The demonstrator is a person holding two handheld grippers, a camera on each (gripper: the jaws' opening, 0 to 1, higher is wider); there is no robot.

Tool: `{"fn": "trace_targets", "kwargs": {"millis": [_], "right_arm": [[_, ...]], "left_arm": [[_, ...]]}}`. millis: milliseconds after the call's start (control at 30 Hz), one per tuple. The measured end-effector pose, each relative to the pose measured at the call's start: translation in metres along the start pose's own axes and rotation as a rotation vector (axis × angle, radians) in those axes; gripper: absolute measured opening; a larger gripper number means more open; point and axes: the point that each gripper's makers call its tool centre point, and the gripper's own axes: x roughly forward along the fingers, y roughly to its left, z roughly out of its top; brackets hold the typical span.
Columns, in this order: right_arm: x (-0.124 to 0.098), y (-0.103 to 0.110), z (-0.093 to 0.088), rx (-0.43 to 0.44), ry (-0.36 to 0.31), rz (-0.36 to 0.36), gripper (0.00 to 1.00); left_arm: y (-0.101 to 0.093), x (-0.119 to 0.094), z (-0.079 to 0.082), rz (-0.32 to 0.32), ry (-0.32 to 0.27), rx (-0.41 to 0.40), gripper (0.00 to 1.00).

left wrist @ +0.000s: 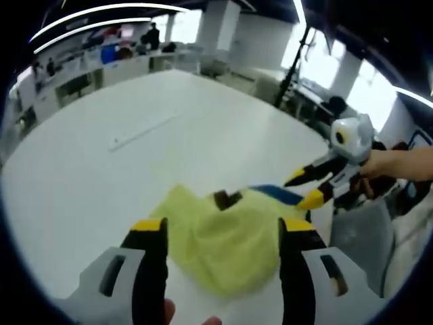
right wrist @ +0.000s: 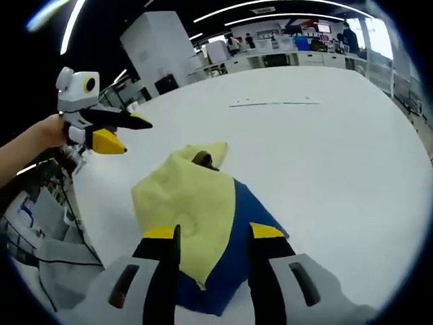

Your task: Fold the garment on the visible template until the final outline fits inside the template.

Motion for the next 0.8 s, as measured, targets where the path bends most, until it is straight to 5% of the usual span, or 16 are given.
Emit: {"fn": "trace_targets", "kwargs": {"millis": [633,800], "right_arm": [[0.011,-0.006,-0.034,0.037,0.092,-0.030,0.34],[0.016,-0.010,-0.038,-0.021,0.112,-0.058,0.30]], "left_arm": [[0.001,-0.001,-0.006,0.001,0.010,-0.003,0.62],[0.000,0.000,-0.007,0.000,0.010,-0.001,0.62]]}}
